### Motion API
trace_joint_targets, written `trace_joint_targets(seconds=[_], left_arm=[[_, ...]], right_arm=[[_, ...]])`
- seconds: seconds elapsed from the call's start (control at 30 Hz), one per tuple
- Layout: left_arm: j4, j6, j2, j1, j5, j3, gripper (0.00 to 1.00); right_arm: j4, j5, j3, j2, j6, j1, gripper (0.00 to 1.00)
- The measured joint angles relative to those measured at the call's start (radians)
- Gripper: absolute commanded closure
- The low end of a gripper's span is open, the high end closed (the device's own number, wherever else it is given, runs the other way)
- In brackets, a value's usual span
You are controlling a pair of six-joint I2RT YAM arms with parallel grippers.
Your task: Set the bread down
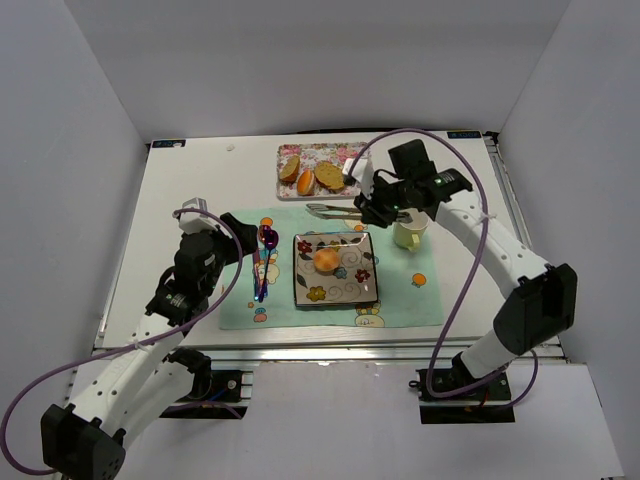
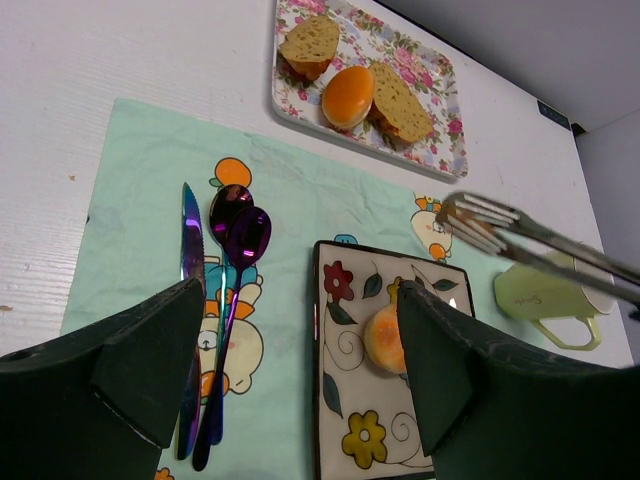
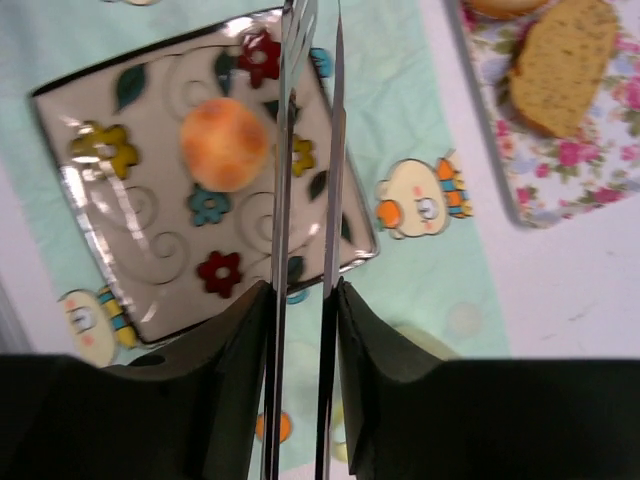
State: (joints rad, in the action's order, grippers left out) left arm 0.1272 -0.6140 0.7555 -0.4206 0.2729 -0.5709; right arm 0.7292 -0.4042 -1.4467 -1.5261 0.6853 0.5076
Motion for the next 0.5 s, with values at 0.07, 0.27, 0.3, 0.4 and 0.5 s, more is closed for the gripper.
trace_joint_targets(seconds=[0.07, 0.27, 0.3, 0.4, 0.5], left_arm=[[0.000, 0.000, 0.000, 0.000, 0.000, 0.000, 0.13], [0.000, 0.000, 0.000, 0.000, 0.000, 0.000, 0.13], [0.000, 0.000, 0.000, 0.000, 0.000, 0.000, 0.13], [-0.001, 0.000, 0.000, 0.000, 0.000, 0.000, 0.13], [-0.005, -0.002, 0.000, 0.000, -0.001, 0.000, 0.13]], right_arm=[[-0.036, 0.042, -0.024, -0.042, -0.002, -0.006, 0.65], [-0.152, 0.203, -0.093, -0.229, 0.007, -0.031, 0.64], [-0.164, 0.222, -0.101, -0.253, 0.010, -0.034, 0.64], [-0.187, 0.267, -0.127, -0.306, 0.026, -0.037, 0.63], [-0.210, 0.289, -0.143, -0.327, 0.036, -0.036, 0.62]])
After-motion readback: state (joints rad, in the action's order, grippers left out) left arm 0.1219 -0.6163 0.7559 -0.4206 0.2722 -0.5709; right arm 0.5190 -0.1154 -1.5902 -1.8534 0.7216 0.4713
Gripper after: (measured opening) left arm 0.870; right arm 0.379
